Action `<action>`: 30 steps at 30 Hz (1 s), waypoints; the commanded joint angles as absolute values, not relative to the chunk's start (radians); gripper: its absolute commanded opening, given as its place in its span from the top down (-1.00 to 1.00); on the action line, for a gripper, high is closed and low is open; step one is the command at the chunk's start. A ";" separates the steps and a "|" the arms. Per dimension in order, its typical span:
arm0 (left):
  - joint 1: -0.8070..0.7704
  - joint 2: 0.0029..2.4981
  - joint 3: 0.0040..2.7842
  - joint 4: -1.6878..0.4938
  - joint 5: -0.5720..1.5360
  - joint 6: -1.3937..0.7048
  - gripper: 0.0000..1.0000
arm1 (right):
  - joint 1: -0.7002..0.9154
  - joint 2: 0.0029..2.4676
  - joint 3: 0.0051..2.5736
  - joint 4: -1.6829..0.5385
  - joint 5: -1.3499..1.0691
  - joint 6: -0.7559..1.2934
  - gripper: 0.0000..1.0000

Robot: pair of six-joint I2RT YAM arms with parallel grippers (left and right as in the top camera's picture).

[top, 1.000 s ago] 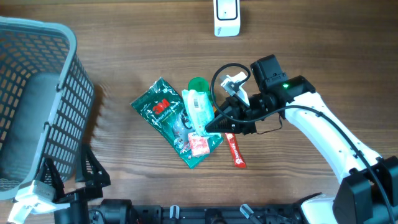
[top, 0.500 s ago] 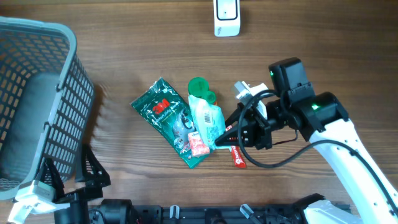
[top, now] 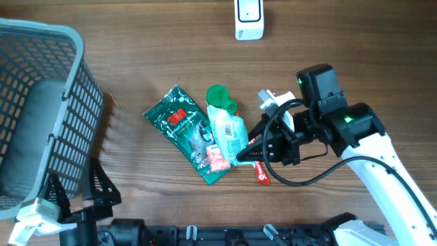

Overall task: Scan the item barcode
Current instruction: 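Lift the tissue pack and carry it up toward the white scanner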

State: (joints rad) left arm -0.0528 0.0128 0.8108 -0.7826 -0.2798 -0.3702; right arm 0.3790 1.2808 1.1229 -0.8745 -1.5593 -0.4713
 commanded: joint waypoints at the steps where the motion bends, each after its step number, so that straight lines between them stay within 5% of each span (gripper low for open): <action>1: -0.058 0.005 0.810 -0.781 -0.289 -0.374 -1.00 | 0.381 1.266 1.143 -0.875 -1.617 -0.467 0.91; 11: -0.058 0.005 0.810 -0.781 -0.289 -0.375 -1.00 | 0.292 1.250 1.150 -0.848 -1.391 -0.355 0.91; 19: -0.058 0.005 0.810 -0.781 -0.289 -0.375 -1.00 | 0.171 1.249 1.176 -0.755 -0.590 0.004 0.91; 30: -0.058 0.005 0.810 -0.781 -0.289 -0.375 -1.00 | 0.171 1.718 1.434 -0.696 -0.361 0.129 0.91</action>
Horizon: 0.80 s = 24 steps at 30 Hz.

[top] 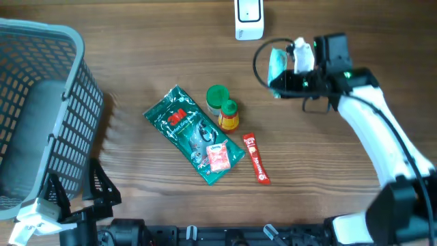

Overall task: Scan the item barcode
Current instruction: 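Lift the tissue pack and carry it up toward the white scanner, then hold the tissue pack in front of the white scanner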

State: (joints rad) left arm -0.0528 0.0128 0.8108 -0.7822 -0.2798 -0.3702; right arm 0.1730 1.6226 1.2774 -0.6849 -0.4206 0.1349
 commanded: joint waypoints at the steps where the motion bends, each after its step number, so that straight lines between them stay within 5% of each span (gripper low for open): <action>1: -0.058 0.005 0.810 -0.781 -0.289 -0.375 -1.00 | 0.171 1.784 1.524 -0.722 -0.326 0.118 0.91; 9: -0.058 0.005 0.810 -0.781 -0.289 -0.375 -1.00 | 0.274 2.312 2.184 -0.902 -0.017 -0.026 0.91; 24: -0.058 0.005 0.810 -0.781 -0.289 -0.374 -1.00 | 0.311 2.454 2.226 -0.681 0.141 -0.027 0.92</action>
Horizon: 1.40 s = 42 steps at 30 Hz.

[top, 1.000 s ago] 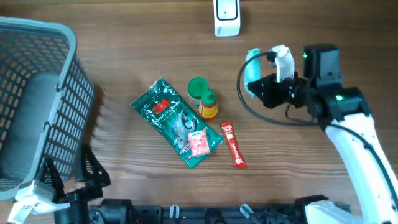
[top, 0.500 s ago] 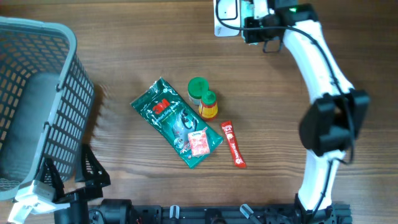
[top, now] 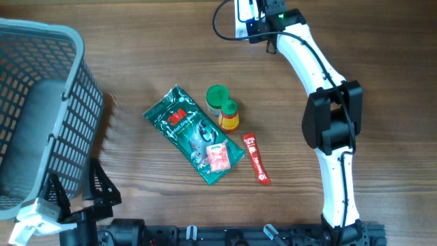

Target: Scan the item barcode

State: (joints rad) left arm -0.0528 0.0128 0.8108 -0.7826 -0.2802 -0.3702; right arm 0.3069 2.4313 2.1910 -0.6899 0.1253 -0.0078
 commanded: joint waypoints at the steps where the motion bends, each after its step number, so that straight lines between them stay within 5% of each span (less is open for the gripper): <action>1: -0.058 0.005 0.810 -0.781 -0.289 -0.374 -1.00 | 0.312 2.454 2.226 -0.685 0.129 -0.025 0.91; 7: -0.058 0.005 0.810 -0.781 -0.289 -0.374 -1.00 | 0.265 2.366 2.288 -0.931 0.193 0.095 0.91; 14: -0.058 0.005 0.810 -0.781 -0.289 -0.375 -1.00 | -0.056 2.284 2.270 -1.236 0.318 0.281 0.91; 30: -0.058 0.005 0.810 -0.781 -0.289 -0.375 -1.00 | -0.747 2.292 1.985 -1.142 0.365 0.393 0.90; 31: -0.058 0.005 0.810 -0.781 -0.289 -0.375 -1.00 | -0.775 2.292 1.985 -1.143 0.341 0.393 0.80; 32: -0.058 0.005 0.810 -0.781 -0.289 -0.375 -1.00 | -0.799 2.291 1.985 -1.145 0.316 0.392 0.42; 33: -0.058 0.005 0.810 -0.781 -0.289 -0.375 -1.00 | -0.819 2.288 1.985 -1.150 0.277 0.392 -0.26; 36: -0.058 0.005 0.810 -0.781 -0.289 -0.375 -1.00 | -0.830 2.252 1.985 -1.164 0.187 0.392 -0.88; 42: -0.058 0.005 0.810 -0.781 -0.289 -0.375 -1.00 | -0.699 1.991 1.985 -1.202 -0.016 0.393 -1.00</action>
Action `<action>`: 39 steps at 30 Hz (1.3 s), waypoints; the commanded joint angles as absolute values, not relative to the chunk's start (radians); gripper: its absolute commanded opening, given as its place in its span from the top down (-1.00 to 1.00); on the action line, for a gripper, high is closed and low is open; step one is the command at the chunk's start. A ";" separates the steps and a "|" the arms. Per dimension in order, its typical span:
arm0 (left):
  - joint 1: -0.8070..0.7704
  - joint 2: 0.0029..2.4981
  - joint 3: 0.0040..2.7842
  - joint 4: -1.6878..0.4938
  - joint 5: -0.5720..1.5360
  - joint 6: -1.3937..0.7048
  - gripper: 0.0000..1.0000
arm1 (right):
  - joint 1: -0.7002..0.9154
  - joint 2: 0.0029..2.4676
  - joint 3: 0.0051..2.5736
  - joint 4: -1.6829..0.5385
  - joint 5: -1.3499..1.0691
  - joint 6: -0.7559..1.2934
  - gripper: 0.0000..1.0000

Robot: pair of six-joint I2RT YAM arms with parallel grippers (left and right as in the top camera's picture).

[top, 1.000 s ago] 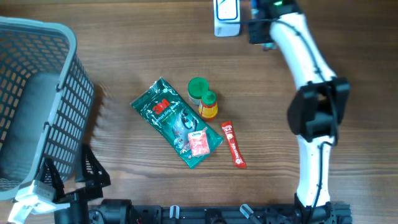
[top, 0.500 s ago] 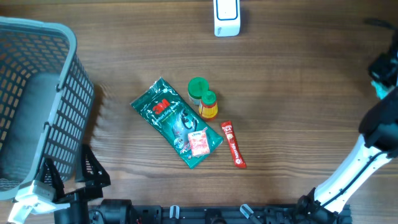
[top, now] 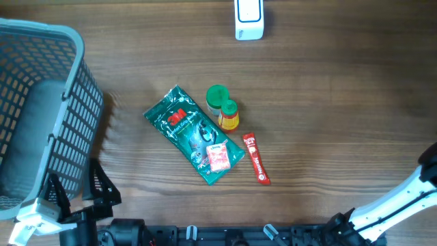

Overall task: Scan the item barcode
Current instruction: 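Reach the right gripper to the red Nescafe stick and grasp it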

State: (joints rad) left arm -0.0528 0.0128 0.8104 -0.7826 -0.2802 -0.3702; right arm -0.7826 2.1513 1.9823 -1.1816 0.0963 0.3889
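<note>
The white barcode scanner (top: 248, 17) stands at the far edge of the table, with nothing in front of it. The pale blue pouch is out of view. Of my right arm only a white link (top: 403, 205) shows at the lower right corner; its gripper is outside the frame. My left gripper (top: 78, 188) rests at the near left edge beside the basket, its black fingers spread open and empty.
In the middle lie a green 3M packet (top: 179, 123) with a small pink pack (top: 218, 158) on it, a green-capped jar (top: 217, 96), a small orange bottle (top: 229, 115) and a red stick sachet (top: 257, 158). A grey mesh basket (top: 76, 65) fills the left side.
My right arm was stretched to the far edge with its gripper at the scanner. Now it is off the right side, with only a link showing at the lower right corner.
My right gripper was down on the pale blue pouch beside the jar. Then it held the pouch in the air at the right rear. Then it reached the scanner at the far edge. Now arm and pouch are out of the frame; the left arm stayed still.
</note>
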 commanded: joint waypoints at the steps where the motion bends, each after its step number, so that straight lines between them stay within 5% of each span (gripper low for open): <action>1: -0.058 0.005 0.810 -0.781 -0.289 -0.374 -1.00 | -0.670 1.958 1.985 -1.213 -0.025 0.393 -0.99; 18: -0.058 0.005 0.810 -0.784 -0.289 -0.375 -1.00 | 0.078 1.427 1.909 -1.582 -0.034 0.262 -0.99; 28: -0.058 0.005 0.810 -0.784 -0.289 -0.375 -1.00 | 0.366 1.375 0.946 -0.948 -0.492 0.405 -1.00; 34: -0.058 0.005 0.810 -0.784 -0.289 -0.375 -1.00 | 0.518 1.417 0.877 -0.774 -0.315 0.493 -0.96; 39: -0.058 0.005 0.810 -0.784 -0.289 -0.375 -1.00 | 0.631 1.503 0.875 -0.767 -0.108 0.613 -0.68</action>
State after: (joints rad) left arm -0.0528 0.0090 0.8104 -0.7856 -0.2802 -0.3702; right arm 0.6056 1.4471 0.8700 -0.7723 -0.2207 0.5419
